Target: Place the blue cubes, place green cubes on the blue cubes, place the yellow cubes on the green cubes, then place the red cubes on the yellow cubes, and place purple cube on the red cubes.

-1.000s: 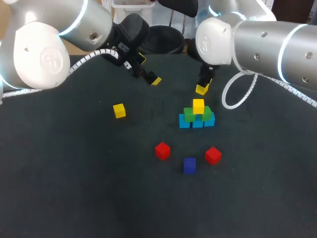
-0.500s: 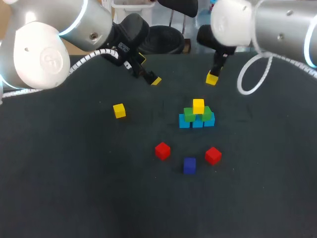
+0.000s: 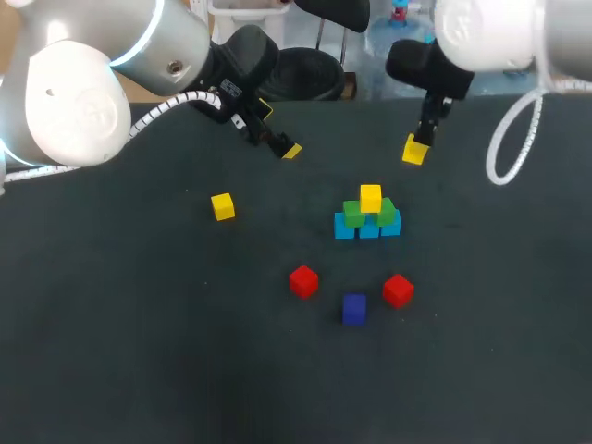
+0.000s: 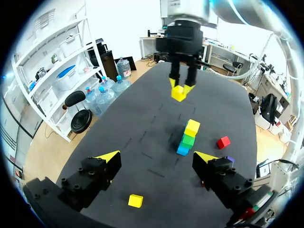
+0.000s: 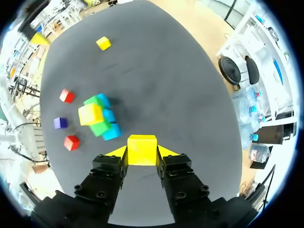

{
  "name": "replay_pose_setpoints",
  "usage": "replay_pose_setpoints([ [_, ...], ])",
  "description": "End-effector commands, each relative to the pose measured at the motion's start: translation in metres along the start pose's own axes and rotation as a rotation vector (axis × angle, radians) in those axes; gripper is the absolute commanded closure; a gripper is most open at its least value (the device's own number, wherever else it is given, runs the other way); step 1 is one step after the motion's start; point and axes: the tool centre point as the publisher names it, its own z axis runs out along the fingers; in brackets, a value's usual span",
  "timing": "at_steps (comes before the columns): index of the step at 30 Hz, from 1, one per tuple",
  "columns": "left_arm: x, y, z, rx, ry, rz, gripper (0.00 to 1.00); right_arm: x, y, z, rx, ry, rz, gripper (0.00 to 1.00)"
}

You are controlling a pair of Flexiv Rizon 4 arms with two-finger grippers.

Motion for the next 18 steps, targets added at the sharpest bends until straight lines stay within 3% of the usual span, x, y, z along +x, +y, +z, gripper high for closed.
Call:
replay_pose_setpoints([
  [1, -0.002, 0.0, 0.001, -0.002, 0.006, -0.002, 0.0, 0.009, 0.039, -0.003, 0.159, -0.047, -0.031, 1.0],
  [18, -0.002, 0.0, 0.001, -0.002, 0.006, -0.002, 0.0, 0.002, 0.074, 0.005, 0.239, 0.063, -0.181, 1.0],
])
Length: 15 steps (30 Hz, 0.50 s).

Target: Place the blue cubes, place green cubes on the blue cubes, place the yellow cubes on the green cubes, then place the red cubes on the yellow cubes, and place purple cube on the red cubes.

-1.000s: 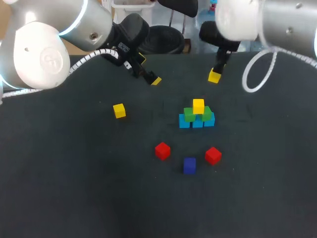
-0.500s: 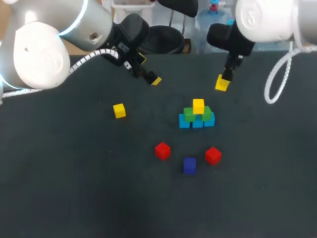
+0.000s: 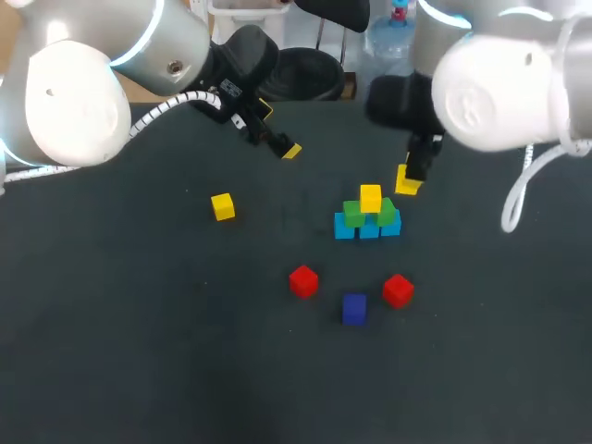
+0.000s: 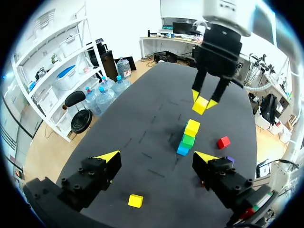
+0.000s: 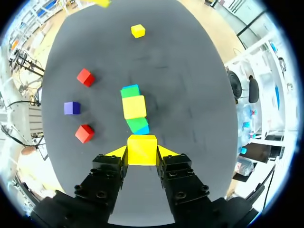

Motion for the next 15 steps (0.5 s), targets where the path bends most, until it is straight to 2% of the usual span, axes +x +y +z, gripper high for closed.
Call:
replay_pose_setpoints([
  [1, -0.0017, 0.0002, 0.0008, -0.002, 0.006, -0.002, 0.0, -0.0007, 0.0091, 0.0021, 0.13, 0.003, -0.01, 1.0],
  [15, -0.0017, 0.0002, 0.0008, -0.002, 0.006, -0.002, 0.0, 0.0001, 0.009, 0.0114, 0.075, -0.023, -0.043, 1.0],
])
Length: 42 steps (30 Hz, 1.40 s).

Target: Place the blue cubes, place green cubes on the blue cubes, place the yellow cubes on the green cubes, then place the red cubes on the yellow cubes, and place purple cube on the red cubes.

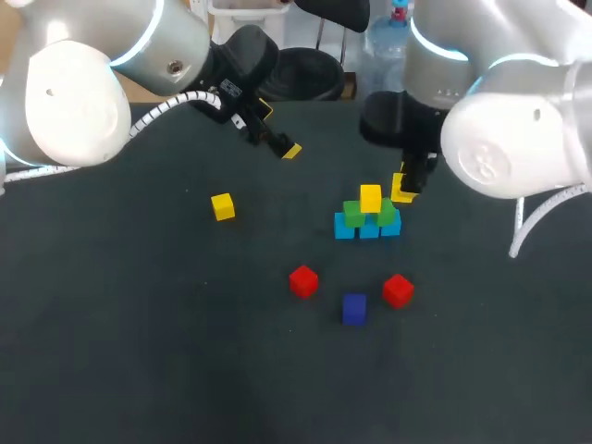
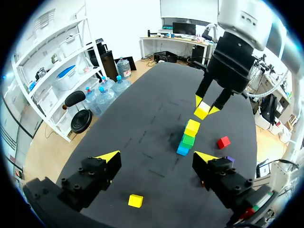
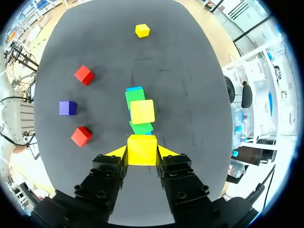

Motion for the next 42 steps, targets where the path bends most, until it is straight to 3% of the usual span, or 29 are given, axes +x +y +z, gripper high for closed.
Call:
replay_pose_setpoints([
  [1, -0.002, 0.0, 0.001, -0.002, 0.006, -0.002, 0.0, 0.002, 0.0, 0.003, -0.005, -0.018, -0.005, 1.0],
  [42, -0.002, 0.0, 0.001, -0.002, 0.006, -0.002, 0.0, -0.012, -0.004, 0.021, -0.058, -0.027, -0.077, 1.0],
])
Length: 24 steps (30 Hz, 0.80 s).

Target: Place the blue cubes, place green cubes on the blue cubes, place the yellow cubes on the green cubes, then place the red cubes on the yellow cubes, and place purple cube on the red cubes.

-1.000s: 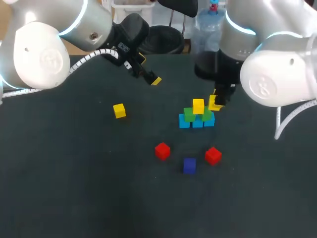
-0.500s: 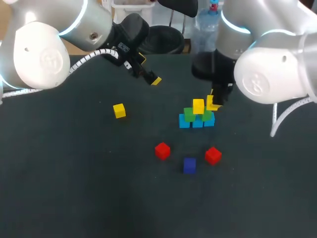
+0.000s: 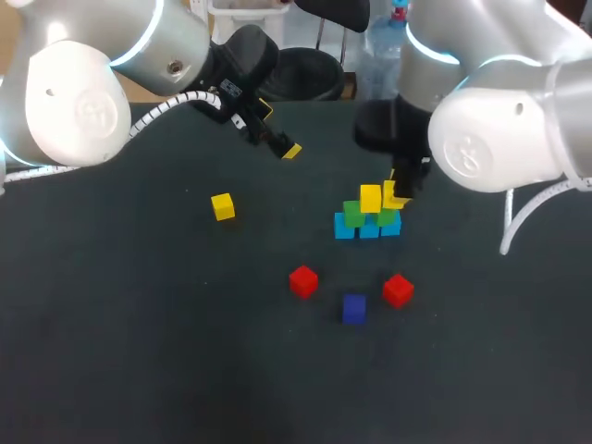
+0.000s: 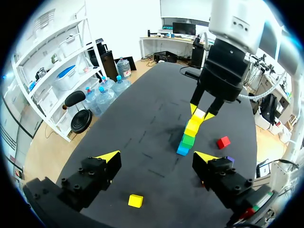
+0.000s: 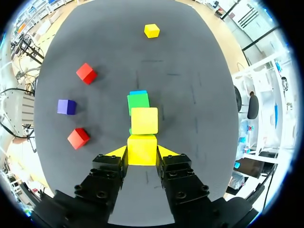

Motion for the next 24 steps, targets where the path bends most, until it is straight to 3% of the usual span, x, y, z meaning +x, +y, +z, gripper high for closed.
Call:
replay_pose_setpoints([
  [1, -0.0017, 0.0002, 0.0008, -0.002, 0.006, -0.002, 0.0, -0.0015, -0.0027, 0.0015, -0.006, 0.002, 0.001, 1.0],
  [24, -0.0017, 0.0002, 0.0008, -0.002, 0.006, -0.002, 0.0, -0.0013, -0.0034, 0.006, -0.029, 0.015, -0.009, 1.0],
])
